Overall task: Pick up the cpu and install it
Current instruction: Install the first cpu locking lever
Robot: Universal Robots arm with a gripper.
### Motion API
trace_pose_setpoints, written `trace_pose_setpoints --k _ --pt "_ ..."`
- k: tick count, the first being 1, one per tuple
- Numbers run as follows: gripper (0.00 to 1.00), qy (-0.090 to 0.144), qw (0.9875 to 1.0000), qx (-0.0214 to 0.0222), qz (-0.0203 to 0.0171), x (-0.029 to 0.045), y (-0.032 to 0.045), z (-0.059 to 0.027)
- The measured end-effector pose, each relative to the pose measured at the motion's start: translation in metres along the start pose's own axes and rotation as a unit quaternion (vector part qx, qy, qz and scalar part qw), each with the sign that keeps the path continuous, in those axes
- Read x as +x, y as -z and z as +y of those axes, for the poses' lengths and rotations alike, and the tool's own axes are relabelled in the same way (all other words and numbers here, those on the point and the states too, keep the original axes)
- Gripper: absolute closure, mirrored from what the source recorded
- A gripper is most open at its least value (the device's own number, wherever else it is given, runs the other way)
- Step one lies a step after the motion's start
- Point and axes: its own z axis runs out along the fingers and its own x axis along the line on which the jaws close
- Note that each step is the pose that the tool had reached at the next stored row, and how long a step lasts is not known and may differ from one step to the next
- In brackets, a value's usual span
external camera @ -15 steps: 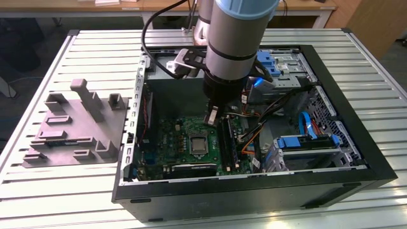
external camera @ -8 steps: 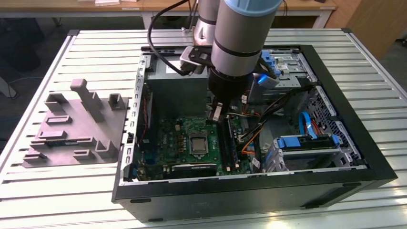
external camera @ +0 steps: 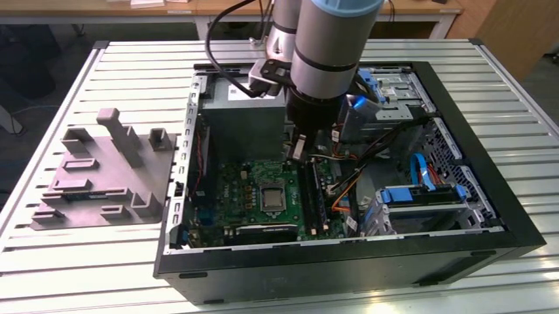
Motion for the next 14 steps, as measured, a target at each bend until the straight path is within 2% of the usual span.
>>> trace_pose_setpoints --k 14 --pt "0.89 0.0 1.0 -0.001 -0.0023 -0.016 -0.0034 0.0061"
